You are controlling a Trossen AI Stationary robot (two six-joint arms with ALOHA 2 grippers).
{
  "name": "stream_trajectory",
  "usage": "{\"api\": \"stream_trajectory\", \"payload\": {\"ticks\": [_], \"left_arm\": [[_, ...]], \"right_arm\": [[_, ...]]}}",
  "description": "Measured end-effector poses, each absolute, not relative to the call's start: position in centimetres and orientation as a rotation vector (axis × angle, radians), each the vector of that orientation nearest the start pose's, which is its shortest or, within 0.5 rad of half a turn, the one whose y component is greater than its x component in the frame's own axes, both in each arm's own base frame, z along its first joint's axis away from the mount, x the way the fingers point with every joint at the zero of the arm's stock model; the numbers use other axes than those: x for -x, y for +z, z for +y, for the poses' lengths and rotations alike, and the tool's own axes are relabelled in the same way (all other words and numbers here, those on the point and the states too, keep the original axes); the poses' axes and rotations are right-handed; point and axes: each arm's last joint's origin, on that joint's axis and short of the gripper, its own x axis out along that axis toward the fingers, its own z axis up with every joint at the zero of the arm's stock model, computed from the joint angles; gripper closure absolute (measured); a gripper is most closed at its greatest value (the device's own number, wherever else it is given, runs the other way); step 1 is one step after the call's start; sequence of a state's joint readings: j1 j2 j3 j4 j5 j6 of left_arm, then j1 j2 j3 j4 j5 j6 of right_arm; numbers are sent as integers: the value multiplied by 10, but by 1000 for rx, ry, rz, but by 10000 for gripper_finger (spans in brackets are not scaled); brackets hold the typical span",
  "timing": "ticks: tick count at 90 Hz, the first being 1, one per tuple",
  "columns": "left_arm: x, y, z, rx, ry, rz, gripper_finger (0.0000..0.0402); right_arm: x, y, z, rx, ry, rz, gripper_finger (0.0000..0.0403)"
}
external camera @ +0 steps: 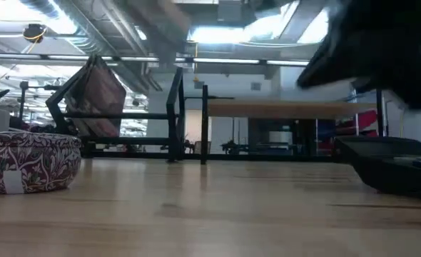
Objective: Stock shelves
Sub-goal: Remove the green book from the bookshelf
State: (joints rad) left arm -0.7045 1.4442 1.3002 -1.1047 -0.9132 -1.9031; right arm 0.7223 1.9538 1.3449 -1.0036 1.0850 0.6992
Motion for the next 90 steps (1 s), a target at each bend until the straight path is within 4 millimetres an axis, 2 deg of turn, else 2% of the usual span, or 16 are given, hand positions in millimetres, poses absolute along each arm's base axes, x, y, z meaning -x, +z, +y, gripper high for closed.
{"api": "stream_trajectory", "payload": {"ticks": [10,21,38,46,64,81,90], "left_arm": [[-229,278,-166,932,796,372,401],[-246,253,-176,981,708,364,401],[-260,215,-166,995,672,361,401],[-265,193,-157,1032,640,367,401],[-274,162,-135,1095,571,408,401],[-275,143,-118,1135,617,501,391],[-275,140,-114,1120,639,530,381]], "right_arm": [[-268,198,219,611,-551,724,402],[-252,221,223,603,-533,653,402],[-232,245,230,543,-489,573,402],[-224,248,236,513,-469,551,402],[-210,248,248,455,-432,517,402],[-201,248,256,413,-416,482,402],[-198,248,260,381,-402,468,402]]}}
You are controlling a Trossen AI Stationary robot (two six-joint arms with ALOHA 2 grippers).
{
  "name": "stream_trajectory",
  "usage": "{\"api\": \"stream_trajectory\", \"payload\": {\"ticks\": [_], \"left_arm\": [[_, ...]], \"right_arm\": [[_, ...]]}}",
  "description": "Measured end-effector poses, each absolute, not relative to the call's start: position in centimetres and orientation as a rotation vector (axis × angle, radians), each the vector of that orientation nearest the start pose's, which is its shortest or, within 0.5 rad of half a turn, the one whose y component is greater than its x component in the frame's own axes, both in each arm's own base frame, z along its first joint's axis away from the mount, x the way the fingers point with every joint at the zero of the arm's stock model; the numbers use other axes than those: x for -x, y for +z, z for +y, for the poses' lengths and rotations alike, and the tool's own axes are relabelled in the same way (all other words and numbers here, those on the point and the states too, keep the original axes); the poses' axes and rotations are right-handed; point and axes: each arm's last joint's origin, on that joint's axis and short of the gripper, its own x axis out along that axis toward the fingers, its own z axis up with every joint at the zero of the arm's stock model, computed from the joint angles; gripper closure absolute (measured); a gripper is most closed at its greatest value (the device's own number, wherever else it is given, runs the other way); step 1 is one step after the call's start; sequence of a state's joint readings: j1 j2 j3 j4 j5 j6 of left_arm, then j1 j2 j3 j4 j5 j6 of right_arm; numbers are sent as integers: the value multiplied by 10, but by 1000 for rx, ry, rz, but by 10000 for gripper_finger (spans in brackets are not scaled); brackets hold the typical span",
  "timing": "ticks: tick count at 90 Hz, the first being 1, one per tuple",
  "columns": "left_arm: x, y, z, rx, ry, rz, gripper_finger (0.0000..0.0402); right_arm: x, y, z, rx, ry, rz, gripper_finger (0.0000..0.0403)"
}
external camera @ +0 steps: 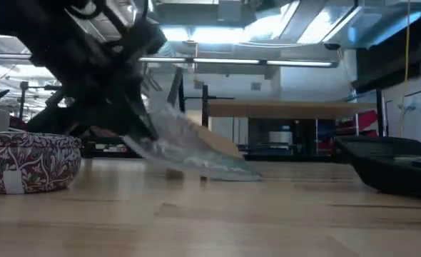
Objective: Stock shelves
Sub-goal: Remove the green book from the bookshelf, then remove the blue book from the bookshelf
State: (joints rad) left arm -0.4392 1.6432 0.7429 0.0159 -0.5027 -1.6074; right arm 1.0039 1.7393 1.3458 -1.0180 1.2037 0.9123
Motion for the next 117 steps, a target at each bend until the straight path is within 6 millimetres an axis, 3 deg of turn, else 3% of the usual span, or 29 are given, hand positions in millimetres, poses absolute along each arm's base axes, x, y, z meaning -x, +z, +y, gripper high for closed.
{"api": "stream_trajectory", "payload": {"ticks": [34,51,75,102,117], "left_arm": [[-269,139,-126,1105,579,613,291],[-258,147,-122,1139,619,686,269],[-226,195,-103,1156,672,644,266],[-181,258,-56,1004,822,150,275],[-170,289,-31,887,891,44,291]], "right_arm": [[-191,248,269,348,-357,471,402],[-192,248,270,333,-353,469,402],[-192,248,270,330,-350,475,402],[-193,247,271,336,-359,460,402],[-194,247,270,334,-363,459,402]]}}
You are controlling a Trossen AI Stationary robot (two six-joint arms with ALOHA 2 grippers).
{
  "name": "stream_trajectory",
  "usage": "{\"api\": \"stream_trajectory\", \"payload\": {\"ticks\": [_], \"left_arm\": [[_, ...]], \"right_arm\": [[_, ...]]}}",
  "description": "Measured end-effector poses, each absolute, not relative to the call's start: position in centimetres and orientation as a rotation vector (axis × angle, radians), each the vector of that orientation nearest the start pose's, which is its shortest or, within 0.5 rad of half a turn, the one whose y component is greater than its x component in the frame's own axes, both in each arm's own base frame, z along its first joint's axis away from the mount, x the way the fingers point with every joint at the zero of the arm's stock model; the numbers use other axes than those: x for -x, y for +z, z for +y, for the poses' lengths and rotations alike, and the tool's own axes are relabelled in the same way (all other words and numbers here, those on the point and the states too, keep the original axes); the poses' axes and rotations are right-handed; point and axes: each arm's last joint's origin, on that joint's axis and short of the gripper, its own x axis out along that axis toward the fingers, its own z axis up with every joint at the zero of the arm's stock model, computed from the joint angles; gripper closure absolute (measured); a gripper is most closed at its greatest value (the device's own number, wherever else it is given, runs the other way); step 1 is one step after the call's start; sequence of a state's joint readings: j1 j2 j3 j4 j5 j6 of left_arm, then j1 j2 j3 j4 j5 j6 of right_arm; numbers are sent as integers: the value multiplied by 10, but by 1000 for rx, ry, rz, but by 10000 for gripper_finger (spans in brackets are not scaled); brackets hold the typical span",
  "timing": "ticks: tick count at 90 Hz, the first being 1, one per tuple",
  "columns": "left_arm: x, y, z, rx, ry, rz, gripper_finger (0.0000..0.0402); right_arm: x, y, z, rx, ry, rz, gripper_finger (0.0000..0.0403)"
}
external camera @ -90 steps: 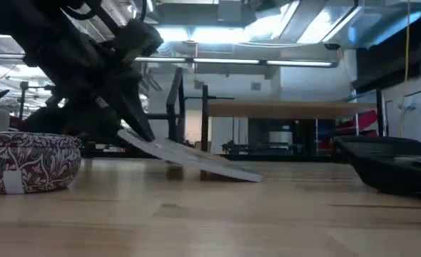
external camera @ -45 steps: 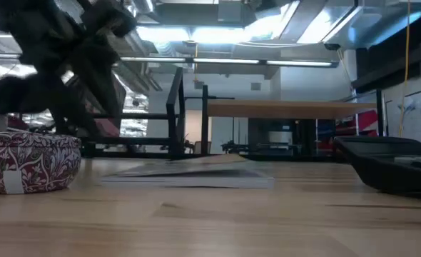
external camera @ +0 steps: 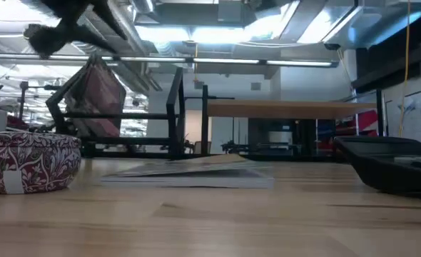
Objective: Stock shelves
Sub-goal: Remove the blue book from the bookshelf
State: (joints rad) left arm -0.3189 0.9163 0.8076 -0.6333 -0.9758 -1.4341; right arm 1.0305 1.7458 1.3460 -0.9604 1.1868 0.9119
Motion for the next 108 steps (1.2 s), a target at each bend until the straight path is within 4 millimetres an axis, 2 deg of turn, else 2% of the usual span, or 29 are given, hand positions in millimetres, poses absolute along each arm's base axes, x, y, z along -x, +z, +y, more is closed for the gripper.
{"api": "stream_trajectory", "payload": {"ticks": [12,27,40,51,66,75,91,108], "left_arm": [[-166,319,-12,830,966,24,309],[-168,353,6,689,1072,88,336],[-173,366,18,571,1183,206,357],[-178,364,28,505,1297,366,374],[-182,350,40,481,1459,672,393],[-191,341,48,506,1444,776,398],[-193,338,58,541,1465,812,398],[-185,337,70,585,1492,890,393]], "right_arm": [[-197,247,268,331,-378,457,402],[-205,247,264,310,-400,459,402],[-209,247,260,301,-412,469,402],[-211,246,259,294,-410,486,402],[-212,245,260,294,-410,486,402],[-212,245,260,292,-409,485,402],[-212,243,261,293,-409,487,402],[-215,234,266,293,-397,512,402]]}}
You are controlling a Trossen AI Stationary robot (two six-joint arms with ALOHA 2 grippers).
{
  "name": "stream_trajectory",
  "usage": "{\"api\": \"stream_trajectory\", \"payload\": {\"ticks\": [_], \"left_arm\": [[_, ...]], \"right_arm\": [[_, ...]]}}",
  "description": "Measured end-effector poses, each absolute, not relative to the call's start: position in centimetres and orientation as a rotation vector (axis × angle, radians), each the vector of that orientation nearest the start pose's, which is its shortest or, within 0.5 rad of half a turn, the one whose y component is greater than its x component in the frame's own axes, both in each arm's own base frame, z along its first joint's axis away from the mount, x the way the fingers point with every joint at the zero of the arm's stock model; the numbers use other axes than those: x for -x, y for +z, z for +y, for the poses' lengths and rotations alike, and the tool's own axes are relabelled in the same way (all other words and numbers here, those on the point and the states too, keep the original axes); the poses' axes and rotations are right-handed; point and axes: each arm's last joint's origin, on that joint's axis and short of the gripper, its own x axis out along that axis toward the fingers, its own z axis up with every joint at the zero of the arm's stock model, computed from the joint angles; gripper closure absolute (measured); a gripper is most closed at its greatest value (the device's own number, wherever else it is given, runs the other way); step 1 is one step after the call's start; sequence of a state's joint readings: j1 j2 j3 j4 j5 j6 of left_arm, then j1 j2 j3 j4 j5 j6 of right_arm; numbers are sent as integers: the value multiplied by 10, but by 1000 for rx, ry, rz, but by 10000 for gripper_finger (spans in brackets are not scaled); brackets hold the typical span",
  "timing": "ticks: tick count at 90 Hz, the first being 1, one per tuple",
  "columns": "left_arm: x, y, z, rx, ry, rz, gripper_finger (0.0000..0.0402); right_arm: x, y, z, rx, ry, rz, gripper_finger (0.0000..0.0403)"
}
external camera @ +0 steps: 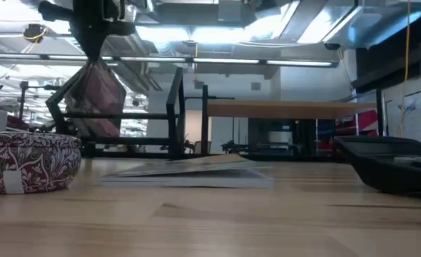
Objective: Stock shelves
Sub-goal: Remove the blue book from the bookshelf
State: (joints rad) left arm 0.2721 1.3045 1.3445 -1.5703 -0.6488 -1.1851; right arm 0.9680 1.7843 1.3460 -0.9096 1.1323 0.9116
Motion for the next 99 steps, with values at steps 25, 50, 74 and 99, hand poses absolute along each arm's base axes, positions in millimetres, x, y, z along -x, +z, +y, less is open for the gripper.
{"api": "stream_trajectory", "payload": {"ticks": [25,50,74,99], "left_arm": [[-174,309,83,715,1509,1086,297],[-164,293,94,682,1632,1096,257],[-160,294,106,659,1696,1051,262],[-159,292,115,684,1709,998,273]], "right_arm": [[-222,210,277,312,-399,521,402],[-225,197,281,330,-394,545,402],[-225,198,281,331,-402,528,402],[-226,198,282,322,-398,530,402]]}}
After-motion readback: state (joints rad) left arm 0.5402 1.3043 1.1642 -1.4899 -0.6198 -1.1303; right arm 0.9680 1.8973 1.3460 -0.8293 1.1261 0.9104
